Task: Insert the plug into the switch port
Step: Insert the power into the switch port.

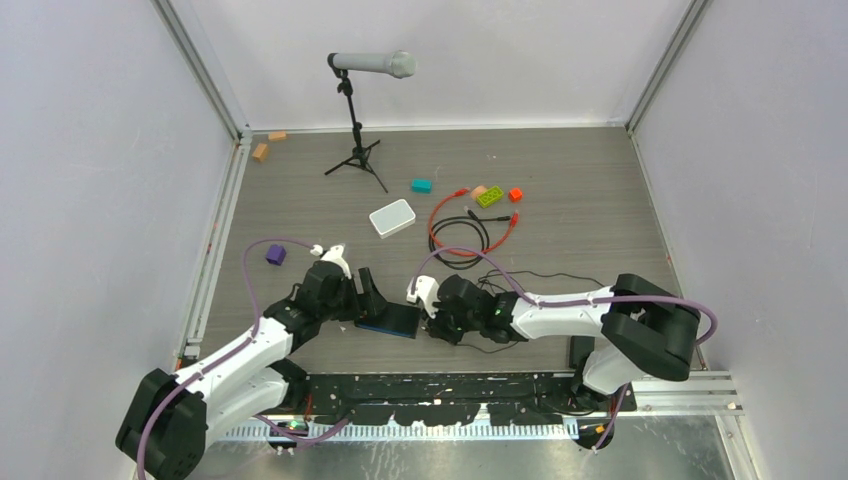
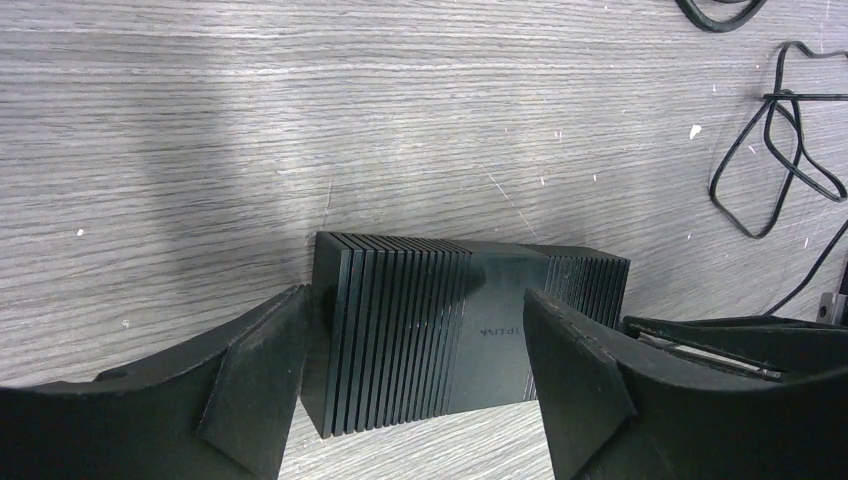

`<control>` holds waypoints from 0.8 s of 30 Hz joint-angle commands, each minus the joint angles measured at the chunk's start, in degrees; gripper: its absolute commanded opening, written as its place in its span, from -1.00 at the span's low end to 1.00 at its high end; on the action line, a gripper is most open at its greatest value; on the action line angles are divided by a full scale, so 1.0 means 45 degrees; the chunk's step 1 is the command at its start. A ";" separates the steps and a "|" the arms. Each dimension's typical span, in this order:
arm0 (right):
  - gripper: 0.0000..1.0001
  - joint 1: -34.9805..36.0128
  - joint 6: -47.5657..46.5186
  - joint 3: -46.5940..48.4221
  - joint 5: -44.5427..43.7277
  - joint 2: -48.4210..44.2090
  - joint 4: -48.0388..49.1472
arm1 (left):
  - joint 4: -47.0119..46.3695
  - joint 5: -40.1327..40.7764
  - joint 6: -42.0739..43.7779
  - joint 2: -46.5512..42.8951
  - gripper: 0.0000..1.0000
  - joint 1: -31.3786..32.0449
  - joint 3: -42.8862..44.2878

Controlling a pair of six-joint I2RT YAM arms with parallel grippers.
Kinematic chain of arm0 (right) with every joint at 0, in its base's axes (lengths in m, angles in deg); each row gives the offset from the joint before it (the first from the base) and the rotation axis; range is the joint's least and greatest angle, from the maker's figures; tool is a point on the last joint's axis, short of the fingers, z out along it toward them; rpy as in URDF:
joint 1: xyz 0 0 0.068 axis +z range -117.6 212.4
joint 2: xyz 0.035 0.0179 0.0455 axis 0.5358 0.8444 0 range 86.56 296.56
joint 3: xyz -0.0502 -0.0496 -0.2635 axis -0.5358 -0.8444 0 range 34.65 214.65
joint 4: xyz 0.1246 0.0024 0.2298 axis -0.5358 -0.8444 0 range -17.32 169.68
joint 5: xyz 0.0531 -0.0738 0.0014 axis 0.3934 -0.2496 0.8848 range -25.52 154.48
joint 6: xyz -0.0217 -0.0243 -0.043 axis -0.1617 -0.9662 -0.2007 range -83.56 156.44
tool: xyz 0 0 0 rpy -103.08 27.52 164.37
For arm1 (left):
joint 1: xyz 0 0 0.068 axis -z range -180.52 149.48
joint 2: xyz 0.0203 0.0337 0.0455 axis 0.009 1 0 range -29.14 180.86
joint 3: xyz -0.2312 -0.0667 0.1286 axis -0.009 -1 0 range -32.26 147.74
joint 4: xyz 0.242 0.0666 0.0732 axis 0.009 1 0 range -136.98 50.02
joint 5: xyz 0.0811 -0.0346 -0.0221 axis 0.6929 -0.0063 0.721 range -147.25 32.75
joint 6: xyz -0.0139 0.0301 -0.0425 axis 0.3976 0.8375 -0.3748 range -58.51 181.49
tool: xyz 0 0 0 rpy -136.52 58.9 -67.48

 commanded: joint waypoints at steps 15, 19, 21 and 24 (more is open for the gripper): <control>-0.99 -0.0084 -0.0634 -0.0752 -0.0941 -0.1409 0.0974 | -0.0063 -0.0386 0.0234 -0.0031 0.53 -0.0079 0.0251; -0.99 -0.0084 -0.0739 -0.0194 -0.0308 -0.0750 0.0835 | -0.0191 -0.0440 0.0233 0.0178 0.49 -0.0079 0.0230; -0.99 -0.0080 -0.0760 0.0078 -0.0164 -0.0411 0.0823 | -0.0250 -0.0474 0.0224 0.0250 0.47 -0.0089 0.0229; -0.99 -0.0089 -0.0761 0.0330 0.0016 -0.0056 0.0843 | -0.0170 -0.0415 0.0305 0.0319 0.47 -0.0079 0.0310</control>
